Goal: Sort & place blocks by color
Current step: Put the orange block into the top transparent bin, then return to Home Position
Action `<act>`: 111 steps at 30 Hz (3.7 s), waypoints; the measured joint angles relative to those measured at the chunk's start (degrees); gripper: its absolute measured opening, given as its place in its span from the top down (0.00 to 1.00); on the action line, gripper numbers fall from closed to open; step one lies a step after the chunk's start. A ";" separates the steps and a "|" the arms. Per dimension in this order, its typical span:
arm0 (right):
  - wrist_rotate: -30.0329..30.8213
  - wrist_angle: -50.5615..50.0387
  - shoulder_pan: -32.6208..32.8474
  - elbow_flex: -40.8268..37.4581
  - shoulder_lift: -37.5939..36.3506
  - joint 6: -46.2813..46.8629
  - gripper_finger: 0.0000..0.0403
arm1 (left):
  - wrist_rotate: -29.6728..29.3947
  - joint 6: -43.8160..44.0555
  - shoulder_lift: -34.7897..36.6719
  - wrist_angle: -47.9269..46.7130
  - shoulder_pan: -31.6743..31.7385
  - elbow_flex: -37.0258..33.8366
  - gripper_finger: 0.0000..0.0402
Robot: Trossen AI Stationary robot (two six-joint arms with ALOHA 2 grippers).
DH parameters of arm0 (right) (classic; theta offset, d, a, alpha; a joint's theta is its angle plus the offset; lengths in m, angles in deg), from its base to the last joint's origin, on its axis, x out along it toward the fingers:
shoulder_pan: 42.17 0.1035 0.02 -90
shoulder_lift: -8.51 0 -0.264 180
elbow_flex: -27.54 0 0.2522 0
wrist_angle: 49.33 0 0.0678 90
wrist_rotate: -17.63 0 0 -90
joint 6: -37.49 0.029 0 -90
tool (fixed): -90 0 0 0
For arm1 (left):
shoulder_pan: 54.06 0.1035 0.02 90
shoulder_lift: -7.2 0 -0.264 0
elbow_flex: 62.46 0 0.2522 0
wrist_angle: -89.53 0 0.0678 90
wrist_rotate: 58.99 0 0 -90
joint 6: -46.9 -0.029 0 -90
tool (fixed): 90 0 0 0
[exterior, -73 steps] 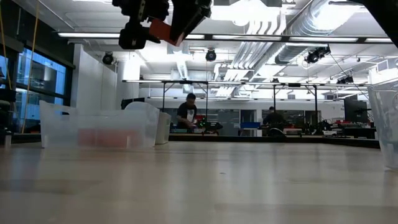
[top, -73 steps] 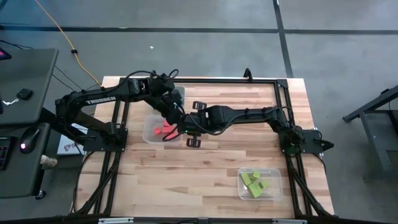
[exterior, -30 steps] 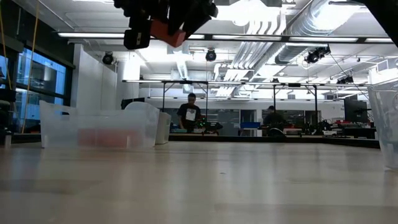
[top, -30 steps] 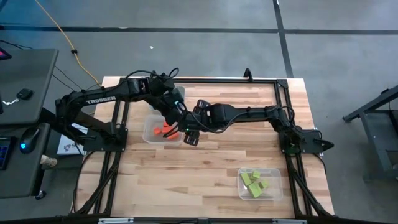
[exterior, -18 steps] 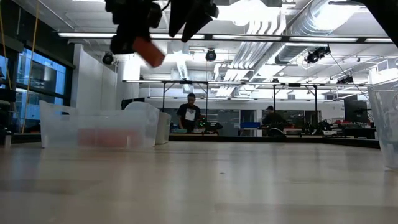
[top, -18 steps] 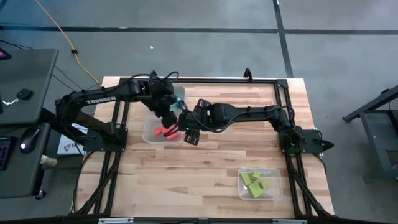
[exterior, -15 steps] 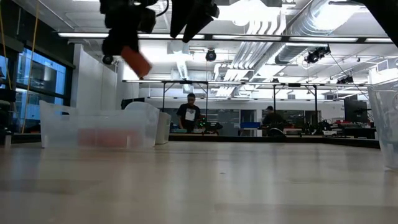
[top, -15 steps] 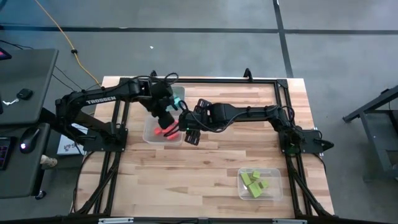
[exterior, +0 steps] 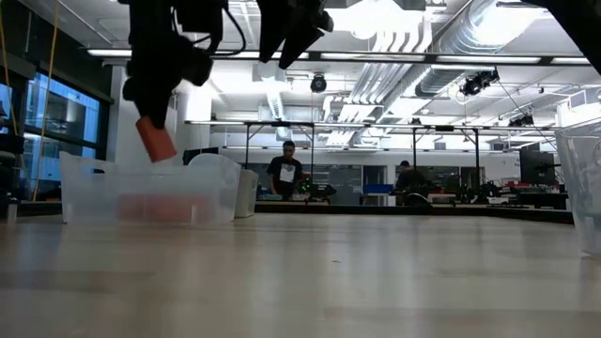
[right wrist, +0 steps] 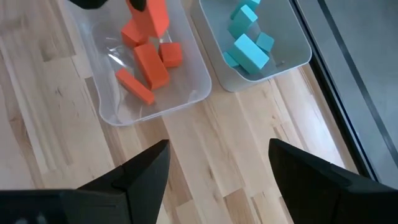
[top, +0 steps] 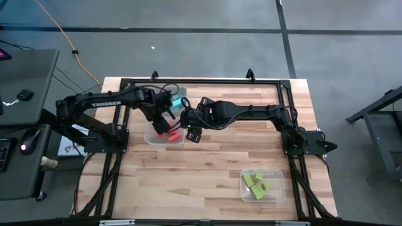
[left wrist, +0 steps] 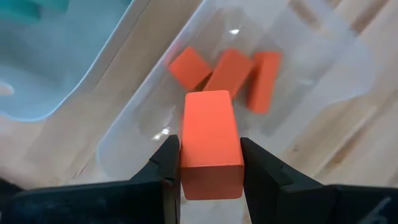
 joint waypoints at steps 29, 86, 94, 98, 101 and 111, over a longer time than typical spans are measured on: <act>-0.17 1.08 -0.33 0.00 0.11 0.07 0.35 | -6.92 -1.99 -0.04 4.03 4.13 -10.03 0.75; -6.53 20.16 -0.35 0.02 -11.65 11.62 0.35 | -9.70 -2.45 66.65 32.68 -12.46 -25.26 0.61; -7.28 19.01 -0.74 -0.02 -11.87 14.45 0.34 | -7.79 -3.96 73.64 48.07 -12.42 -38.82 0.61; -7.38 18.16 -0.74 -0.02 -11.87 14.69 0.35 | -6.24 -2.66 74.85 54.95 -12.45 -44.30 0.61; -7.43 18.18 -0.95 -0.02 -11.87 16.50 0.35 | -3.30 -2.33 75.07 60.40 -12.46 -48.68 0.61; -12.55 16.96 -3.09 -0.07 -13.35 16.99 0.34 | -1.73 1.27 75.06 67.86 -12.45 -58.37 0.61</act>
